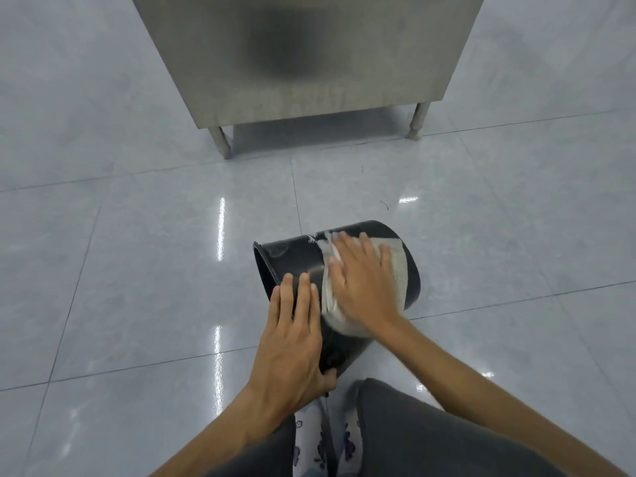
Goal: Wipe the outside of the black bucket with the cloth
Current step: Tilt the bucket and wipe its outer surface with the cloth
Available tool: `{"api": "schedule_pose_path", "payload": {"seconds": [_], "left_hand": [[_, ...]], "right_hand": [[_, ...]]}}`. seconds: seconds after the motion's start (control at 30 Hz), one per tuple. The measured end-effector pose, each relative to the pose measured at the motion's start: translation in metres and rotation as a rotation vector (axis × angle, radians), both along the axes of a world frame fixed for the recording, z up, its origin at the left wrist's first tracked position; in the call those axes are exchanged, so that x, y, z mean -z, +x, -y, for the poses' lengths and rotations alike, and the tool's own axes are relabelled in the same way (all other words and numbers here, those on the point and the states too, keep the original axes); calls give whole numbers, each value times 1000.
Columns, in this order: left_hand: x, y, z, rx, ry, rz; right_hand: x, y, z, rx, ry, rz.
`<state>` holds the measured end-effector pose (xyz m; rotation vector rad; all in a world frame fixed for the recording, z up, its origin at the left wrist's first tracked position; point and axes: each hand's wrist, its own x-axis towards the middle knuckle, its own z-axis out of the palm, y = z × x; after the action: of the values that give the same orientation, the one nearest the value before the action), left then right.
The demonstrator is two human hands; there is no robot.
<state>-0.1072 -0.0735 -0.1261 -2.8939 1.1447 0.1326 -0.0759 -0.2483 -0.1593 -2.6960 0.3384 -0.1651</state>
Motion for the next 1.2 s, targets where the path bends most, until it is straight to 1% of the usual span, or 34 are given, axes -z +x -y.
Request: {"api": "schedule_pose_path", "payload": {"seconds": [0.1,0.17,0.23,0.37,0.5,0.63,0.77,0.8,0.87,0.93,1.0,1.1,1.2], "left_hand": [[2,-5,2,-1,30,-5],[5,-5,1,-3,22,-5],[6,-1,0,8,21,8],[5,8,-5,20,13,22],[5,7,-5,38,-69,16],[6,10,-6,53,-106,22],[1,18,-6,54,-98,-2],[0,18,-5,52,-97,-11],[-1,15,-5,45,-92,-19],[0,13,-5,43,-85,-17],[0,14,-5,45,-68,-12],[-2,16,-4,35,-35,-18],[-2,14,-4,25,-11,-19]], "right_hand": [[-6,45,44,104,9,-107],[-8,62,59,133,13,-163],[-7,62,57,112,-22,-106],[-1,15,22,-24,-35,23],[9,-33,-12,-102,15,138],[11,-37,-12,-179,28,144],[1,-37,8,-301,196,116],[2,-39,17,-357,198,133],[8,-41,35,-484,88,173],[14,-35,47,-535,-34,171],[16,-25,46,-482,-82,170],[12,-12,36,-287,-51,186],[9,-3,25,-120,-40,158]]}}
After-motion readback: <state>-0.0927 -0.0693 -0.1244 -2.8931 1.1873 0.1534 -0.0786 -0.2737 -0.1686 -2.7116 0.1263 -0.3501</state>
